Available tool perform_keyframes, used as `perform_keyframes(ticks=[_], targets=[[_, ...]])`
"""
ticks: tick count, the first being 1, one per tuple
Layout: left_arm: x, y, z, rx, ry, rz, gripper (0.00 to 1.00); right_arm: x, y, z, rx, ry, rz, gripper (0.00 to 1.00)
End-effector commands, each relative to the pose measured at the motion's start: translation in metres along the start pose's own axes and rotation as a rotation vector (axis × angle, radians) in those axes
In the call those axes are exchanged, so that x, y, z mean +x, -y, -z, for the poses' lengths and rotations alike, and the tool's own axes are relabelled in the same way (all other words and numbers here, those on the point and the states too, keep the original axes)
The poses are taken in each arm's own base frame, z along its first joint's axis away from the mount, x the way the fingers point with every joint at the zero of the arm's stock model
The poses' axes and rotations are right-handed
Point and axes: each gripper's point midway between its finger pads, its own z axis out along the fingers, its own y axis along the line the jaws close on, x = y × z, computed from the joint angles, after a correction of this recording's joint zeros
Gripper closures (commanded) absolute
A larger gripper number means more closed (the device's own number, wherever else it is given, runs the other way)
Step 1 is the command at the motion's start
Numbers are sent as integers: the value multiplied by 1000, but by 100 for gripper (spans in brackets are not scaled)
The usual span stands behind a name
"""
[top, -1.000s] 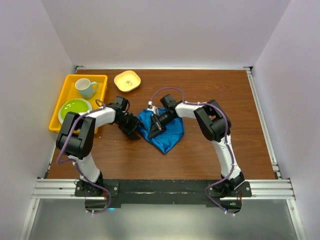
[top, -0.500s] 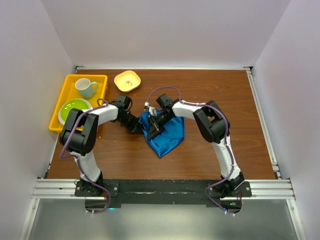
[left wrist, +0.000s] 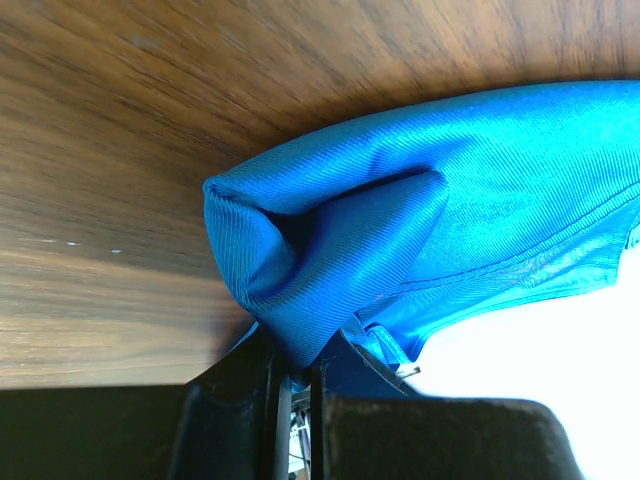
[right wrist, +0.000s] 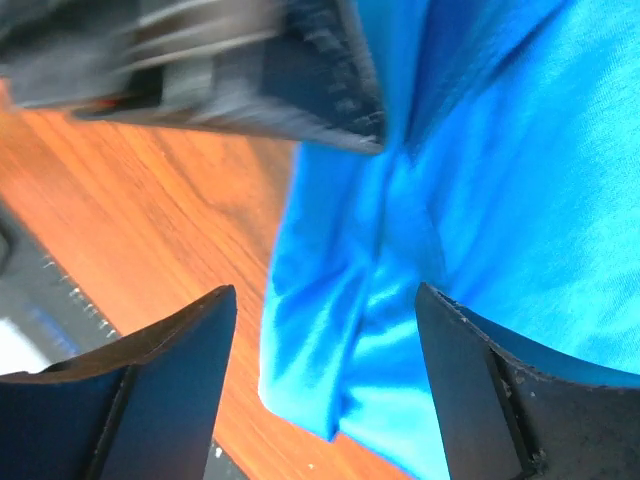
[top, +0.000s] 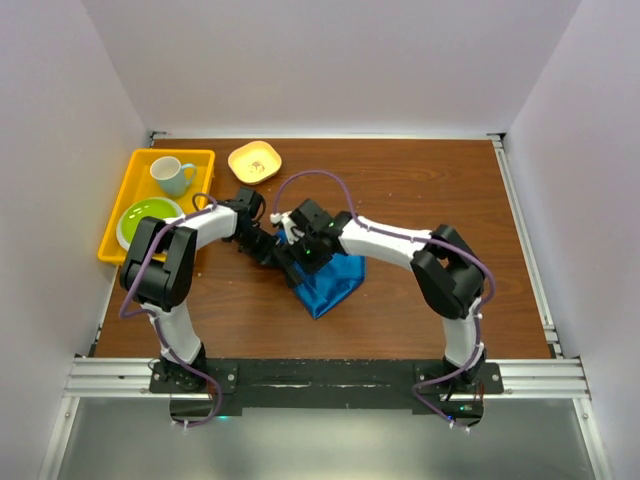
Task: Fold the napkin, place the utensils inside, and roll it up
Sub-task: Roll the napkin with the utensil
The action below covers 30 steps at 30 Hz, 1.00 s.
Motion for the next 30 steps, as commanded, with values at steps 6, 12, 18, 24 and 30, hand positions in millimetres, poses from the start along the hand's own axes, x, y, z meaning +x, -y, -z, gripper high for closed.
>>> perform_keyframes(ticks=[6, 12, 18, 24, 30], targets=[[-10, -36, -9, -155, 63, 39, 100, -20, -6, -10, 386, 227, 169, 24], [-7, -39, -9, -164, 51, 54, 100, -22, 1, -25, 507, 233, 181, 32], [-1, -41, -9, -153, 26, 83, 100, -10, 8, -43, 523, 197, 159, 53], [-10, -31, -5, -89, 60, 17, 97, 8, 0, -56, 373, 159, 106, 96], [-26, -28, 4, -3, 91, -123, 40, 23, 8, -62, 87, 79, -20, 100]])
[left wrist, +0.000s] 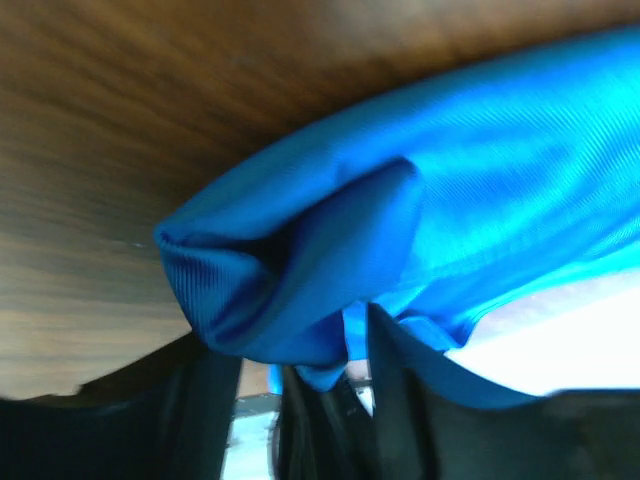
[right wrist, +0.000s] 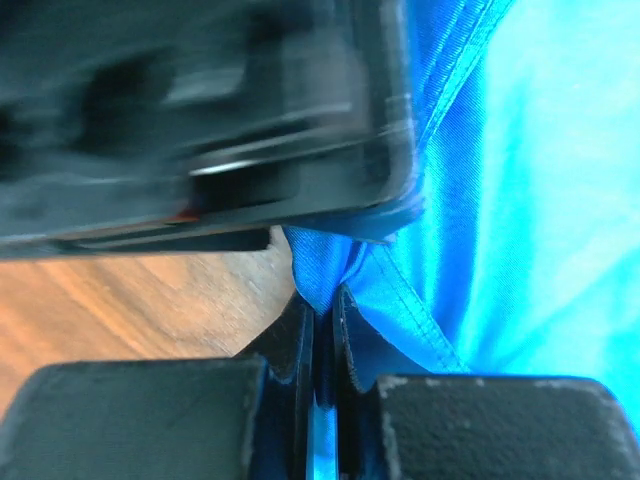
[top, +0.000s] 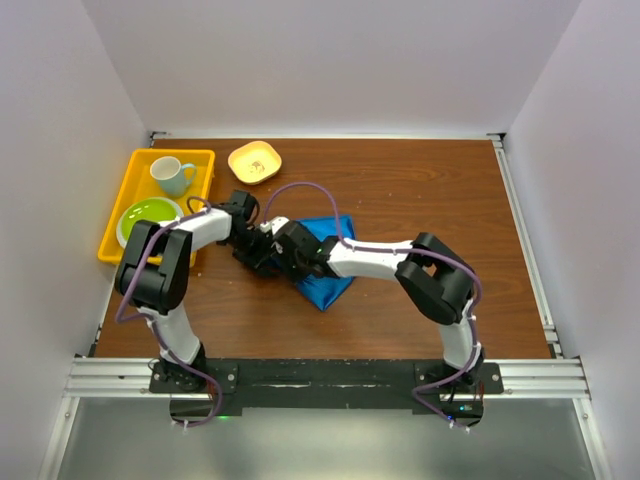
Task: Fold the napkin, place the utensils inside, and roll it up
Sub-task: Roll the napkin with the utensil
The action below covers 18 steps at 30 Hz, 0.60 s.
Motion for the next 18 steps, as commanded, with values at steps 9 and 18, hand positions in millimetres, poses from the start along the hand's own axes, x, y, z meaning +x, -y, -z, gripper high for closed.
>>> perform_keyframes(ticks=[9, 18], targets=[[-29, 18, 57, 186, 237, -533, 9, 47, -18, -10, -673, -305, -274, 100], [14, 33, 67, 522, 163, -663, 62, 69, 0, -23, -871, -468, -637, 100]])
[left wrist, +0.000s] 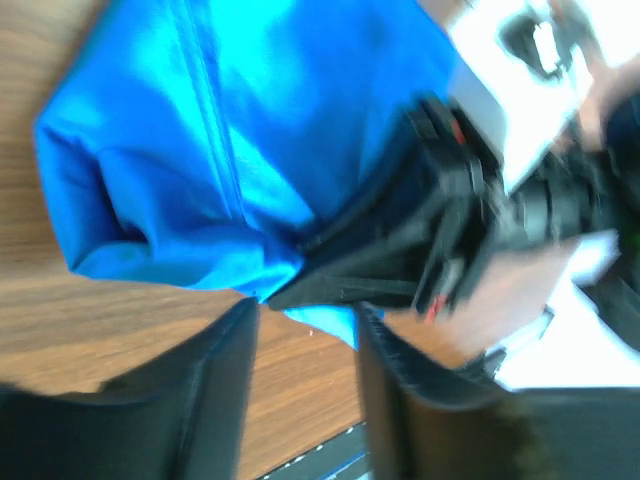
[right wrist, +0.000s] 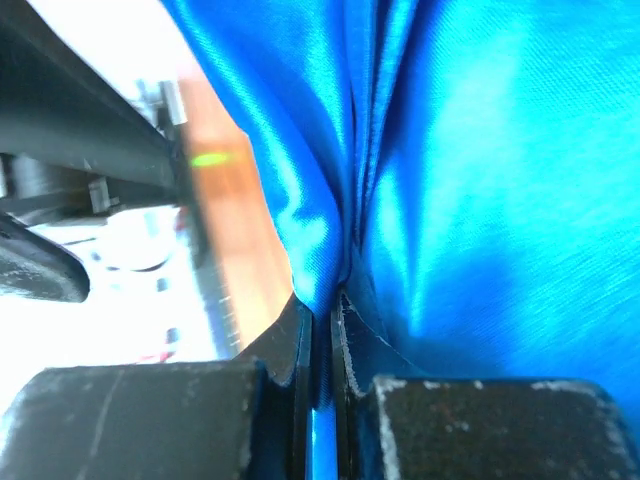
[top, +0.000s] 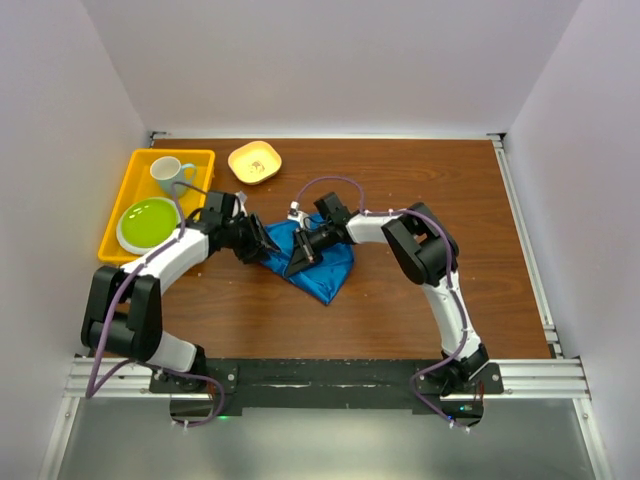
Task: Fold the napkin, place the utensils inside, and roll it up
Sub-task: Roll the napkin with the utensil
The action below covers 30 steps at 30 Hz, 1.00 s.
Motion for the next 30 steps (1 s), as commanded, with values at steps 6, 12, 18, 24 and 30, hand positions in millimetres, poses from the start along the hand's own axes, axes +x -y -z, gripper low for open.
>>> perform_keyframes(ticks=[6, 12, 18, 24, 30], targets=[[10, 36, -6, 349, 26, -47, 94, 46, 54, -3, 15, -100, -364, 100], [4, 33, -26, 435, 94, -106, 100, 49, 60, -1, 21, -110, -400, 100], [3, 4, -52, 344, 126, -98, 100, 47, 58, 5, 40, -110, -391, 100], [13, -39, -75, 184, 108, -102, 100, 42, 59, 10, 99, -120, -353, 98], [29, -66, -82, 100, 68, -88, 100, 24, 47, 25, 174, -114, -273, 81]])
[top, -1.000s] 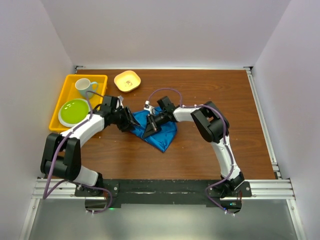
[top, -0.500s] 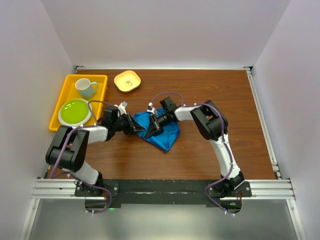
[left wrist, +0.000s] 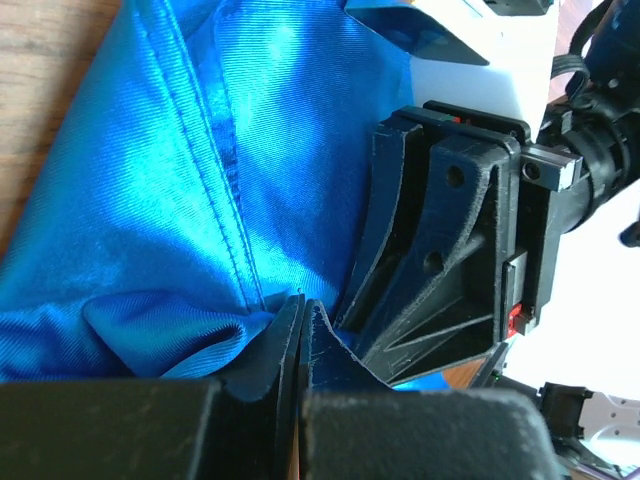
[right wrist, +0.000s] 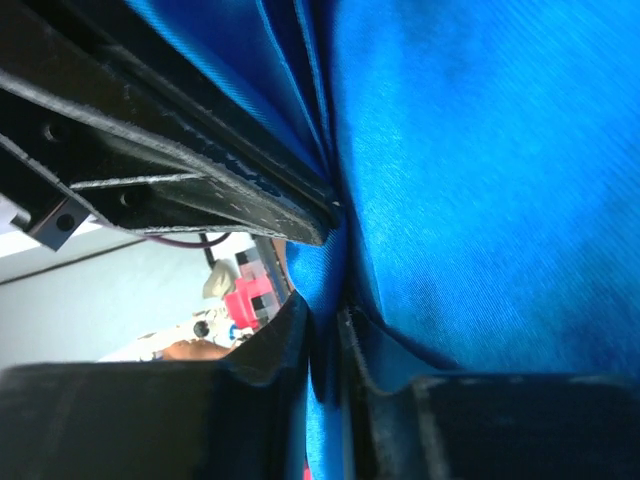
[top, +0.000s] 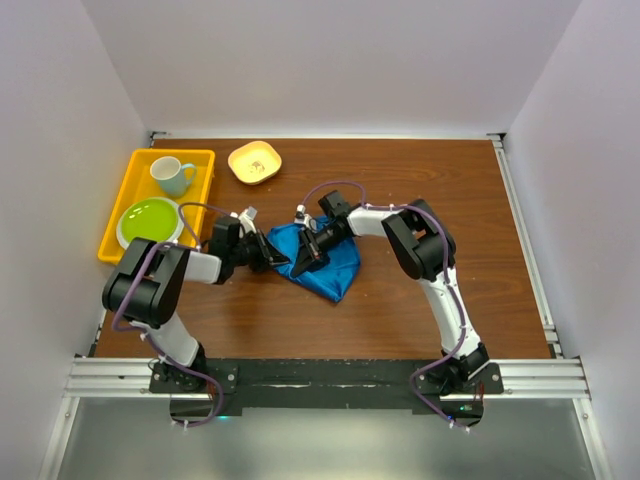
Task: Fold the napkin, place the utensils inside, and roll it up
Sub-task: Roll the napkin with the utensil
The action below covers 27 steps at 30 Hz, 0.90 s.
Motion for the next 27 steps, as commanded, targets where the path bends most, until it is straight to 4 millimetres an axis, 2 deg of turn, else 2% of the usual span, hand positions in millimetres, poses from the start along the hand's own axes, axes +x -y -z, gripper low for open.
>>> perform_keyframes(ticks=[1, 3, 7, 8, 11, 12, 16, 17, 18, 20, 21, 22, 24, 27], targets=[[20, -55, 1, -182, -11, -12, 100, 3, 39, 13, 260, 15, -7, 75], [24, -60, 1, -193, -21, -7, 100, -2, 28, 21, 289, 19, 32, 69], [25, -60, 0, -192, -27, -16, 100, -11, 8, 38, 342, 22, 114, 48], [24, -60, -1, -191, -27, -20, 100, -7, 10, 44, 381, 5, 124, 45], [23, -59, -2, -188, -31, -27, 100, -6, -3, 58, 425, -6, 182, 35], [23, -59, -2, -186, -37, -30, 100, -6, -1, 63, 463, -4, 196, 33], [21, -58, -3, -192, -45, -35, 100, -8, -14, 82, 589, 33, 306, 25], [20, -57, -3, -191, -44, -37, 100, -14, -29, 89, 607, 79, 366, 22], [20, -57, -3, -193, -48, -35, 100, -13, -32, 88, 621, 91, 385, 20], [19, -56, -3, -192, -48, -37, 100, -7, -29, 86, 652, 89, 379, 23], [20, -57, -3, -194, -52, -37, 100, -5, -32, 88, 651, 100, 380, 28], [20, -56, -3, -194, -53, -39, 100, 4, -24, 87, 662, 92, 363, 29], [19, -55, -4, -194, -55, -40, 100, 6, -26, 89, 650, 124, 376, 31], [19, -55, -4, -197, -66, -35, 100, 28, -16, 78, 614, 75, 358, 34]])
